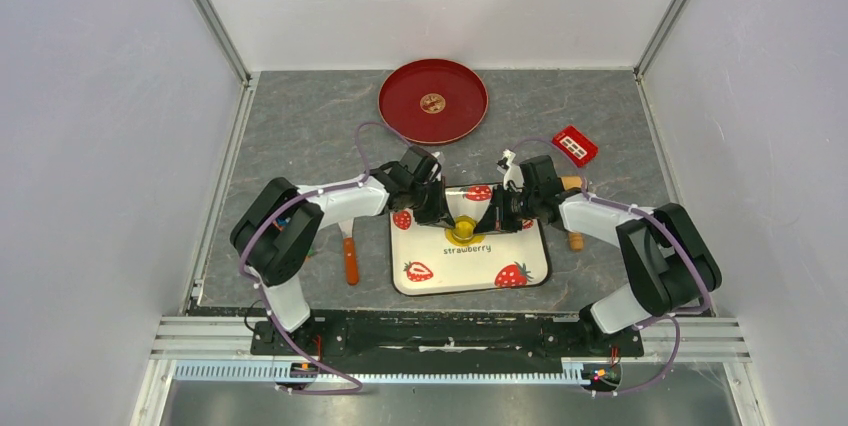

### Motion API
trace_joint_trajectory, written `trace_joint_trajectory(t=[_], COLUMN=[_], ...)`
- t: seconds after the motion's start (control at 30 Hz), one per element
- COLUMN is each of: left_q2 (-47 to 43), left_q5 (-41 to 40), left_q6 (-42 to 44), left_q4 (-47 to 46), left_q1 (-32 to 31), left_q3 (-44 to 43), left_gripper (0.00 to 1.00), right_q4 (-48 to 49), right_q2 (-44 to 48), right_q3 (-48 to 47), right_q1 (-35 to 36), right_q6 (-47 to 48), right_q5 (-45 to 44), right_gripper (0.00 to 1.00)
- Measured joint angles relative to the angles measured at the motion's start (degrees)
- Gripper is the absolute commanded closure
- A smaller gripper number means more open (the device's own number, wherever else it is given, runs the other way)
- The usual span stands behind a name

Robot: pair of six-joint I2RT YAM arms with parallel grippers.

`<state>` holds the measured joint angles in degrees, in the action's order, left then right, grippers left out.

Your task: Roll out the dumpling wrappers from the dough

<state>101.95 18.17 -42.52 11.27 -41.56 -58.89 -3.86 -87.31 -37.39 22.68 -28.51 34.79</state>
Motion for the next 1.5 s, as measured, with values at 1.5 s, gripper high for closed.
trace_joint_trajectory(t=[1.5], left_q2=[6.51], left_q5=[-1.53], left_q6=[0.61], left_q4=[11.63], left_q1=[-0.57], left_q3=[-9.46], left_gripper=[0.98], right_q4=[-9.6], right_q2=[-8.2], right_q3=[-7.43], right_q1=[-0.85], right_q6=[1.68], right_q5=[1.29], right_gripper=[1.0])
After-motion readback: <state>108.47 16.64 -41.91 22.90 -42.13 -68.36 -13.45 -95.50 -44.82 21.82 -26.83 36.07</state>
